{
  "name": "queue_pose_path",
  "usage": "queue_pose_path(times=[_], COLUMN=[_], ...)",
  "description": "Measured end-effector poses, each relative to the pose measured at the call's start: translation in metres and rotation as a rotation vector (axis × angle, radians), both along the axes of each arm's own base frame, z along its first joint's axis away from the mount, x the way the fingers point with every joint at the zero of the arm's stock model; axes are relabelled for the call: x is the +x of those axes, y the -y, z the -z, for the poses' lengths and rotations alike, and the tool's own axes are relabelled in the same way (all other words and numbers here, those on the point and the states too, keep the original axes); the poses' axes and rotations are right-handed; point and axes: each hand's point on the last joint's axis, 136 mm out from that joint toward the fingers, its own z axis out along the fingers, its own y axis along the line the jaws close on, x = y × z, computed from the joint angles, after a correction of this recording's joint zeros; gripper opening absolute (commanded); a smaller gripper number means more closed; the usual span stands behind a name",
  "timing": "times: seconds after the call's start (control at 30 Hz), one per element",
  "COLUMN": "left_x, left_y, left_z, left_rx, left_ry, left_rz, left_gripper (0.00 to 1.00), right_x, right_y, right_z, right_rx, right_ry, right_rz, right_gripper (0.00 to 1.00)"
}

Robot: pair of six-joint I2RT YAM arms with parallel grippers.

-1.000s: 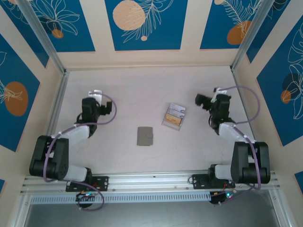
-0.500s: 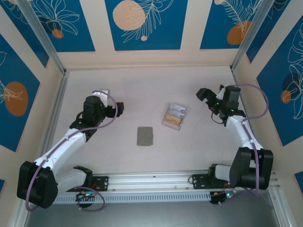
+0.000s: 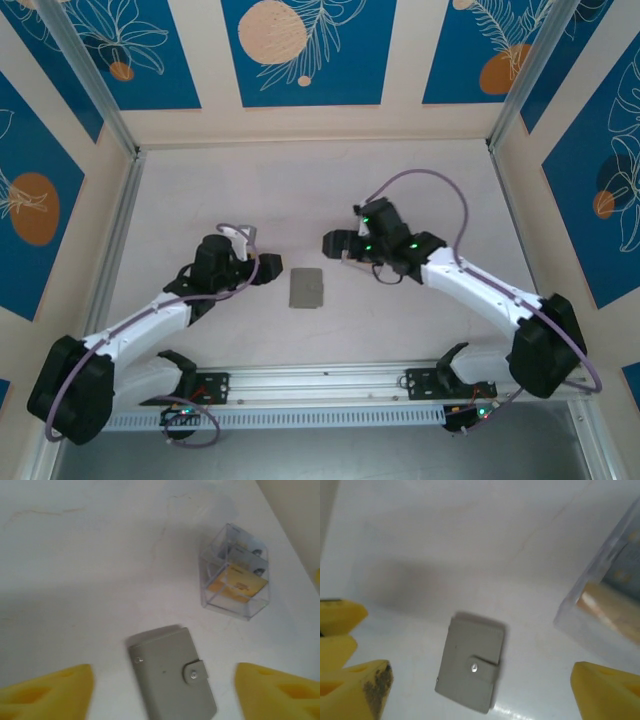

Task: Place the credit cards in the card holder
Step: Open the button on the card holder.

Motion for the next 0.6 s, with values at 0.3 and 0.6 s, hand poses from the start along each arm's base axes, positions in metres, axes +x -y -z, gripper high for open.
queue_pose_path(times=[0.3,0.6], left_x=[-0.001,-0.003], left_y=[0.03,0.043], left_z=[0.037,0.082], left_rx=[-0.131,-0.149], left_ry=[-0.174,-0.309], left_rz=[0.058,0.075], left_gripper=[0.17,0.08], right_x=[-0.014,-0.019], right_y=[-0.044,-0.069], right_z=[0.058,0.081], right_rx=[-0.168,-0.223], right_ry=[-0.088,-0.128], right_rz=[-0.075,-0.118], right_gripper=[0.42,0.47])
